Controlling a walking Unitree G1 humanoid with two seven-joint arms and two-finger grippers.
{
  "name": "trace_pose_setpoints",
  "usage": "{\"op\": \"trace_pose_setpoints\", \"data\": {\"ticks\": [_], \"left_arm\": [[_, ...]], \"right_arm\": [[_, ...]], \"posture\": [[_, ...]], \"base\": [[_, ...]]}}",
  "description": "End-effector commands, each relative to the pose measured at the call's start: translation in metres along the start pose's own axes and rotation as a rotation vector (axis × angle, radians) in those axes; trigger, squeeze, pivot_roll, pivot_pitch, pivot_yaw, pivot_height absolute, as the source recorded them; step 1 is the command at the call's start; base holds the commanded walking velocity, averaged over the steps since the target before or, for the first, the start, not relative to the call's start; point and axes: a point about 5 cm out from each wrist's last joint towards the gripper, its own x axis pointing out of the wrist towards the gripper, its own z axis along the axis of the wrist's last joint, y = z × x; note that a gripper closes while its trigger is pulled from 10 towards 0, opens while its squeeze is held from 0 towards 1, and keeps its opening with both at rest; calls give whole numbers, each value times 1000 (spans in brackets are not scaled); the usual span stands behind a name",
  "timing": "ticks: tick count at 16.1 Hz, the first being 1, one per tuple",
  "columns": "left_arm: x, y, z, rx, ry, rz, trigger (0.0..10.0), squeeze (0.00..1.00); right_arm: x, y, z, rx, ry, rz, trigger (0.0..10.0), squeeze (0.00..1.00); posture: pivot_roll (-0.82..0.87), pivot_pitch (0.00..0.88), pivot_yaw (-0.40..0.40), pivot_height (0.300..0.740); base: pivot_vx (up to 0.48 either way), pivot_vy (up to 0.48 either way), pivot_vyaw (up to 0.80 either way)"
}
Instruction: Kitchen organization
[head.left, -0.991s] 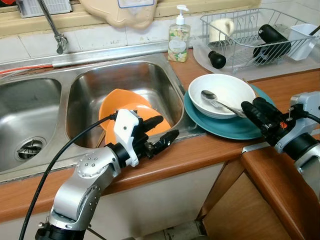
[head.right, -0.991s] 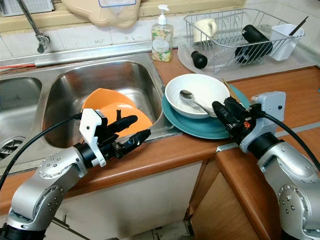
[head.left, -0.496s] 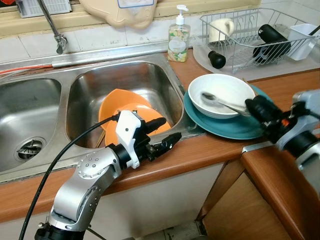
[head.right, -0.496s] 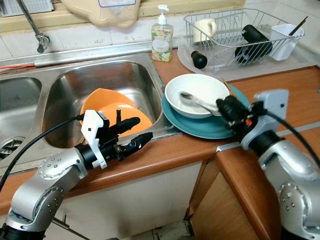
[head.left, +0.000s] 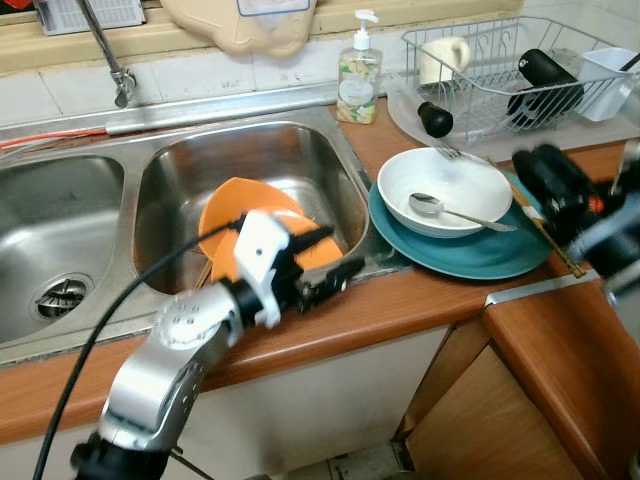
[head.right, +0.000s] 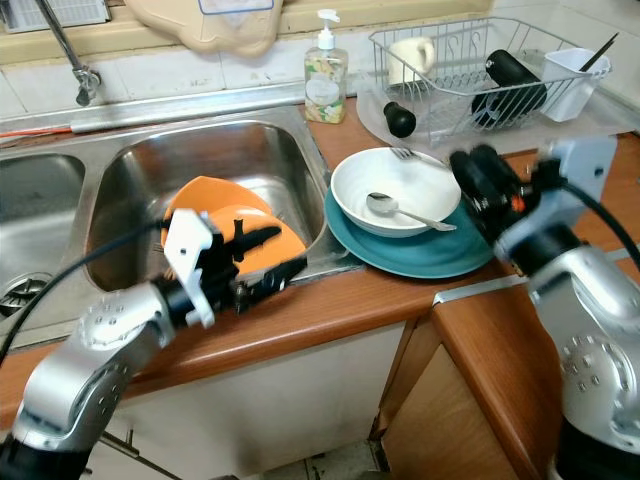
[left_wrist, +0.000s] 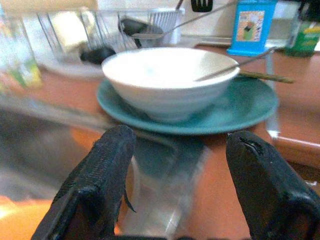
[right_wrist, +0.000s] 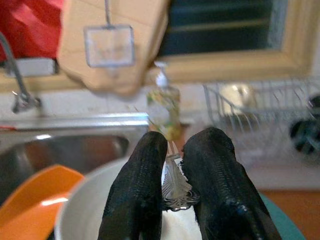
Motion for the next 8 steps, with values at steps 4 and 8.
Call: {"op": "trace_pose_setpoints", "data": {"ticks": [4, 8], "left_arm": [[13, 5, 13, 211, -33, 19, 10000, 0], [25, 9, 20, 446, -42, 36, 10000, 0]], "right_arm": [[10, 34, 4, 28, -9, 163, 0, 0], [22, 68, -7, 39, 42, 286, 0, 0]], "posture": [[-197, 0, 73, 740], [-190, 0, 75, 740]], "base": [[0, 0, 0], [0, 0, 0]]}}
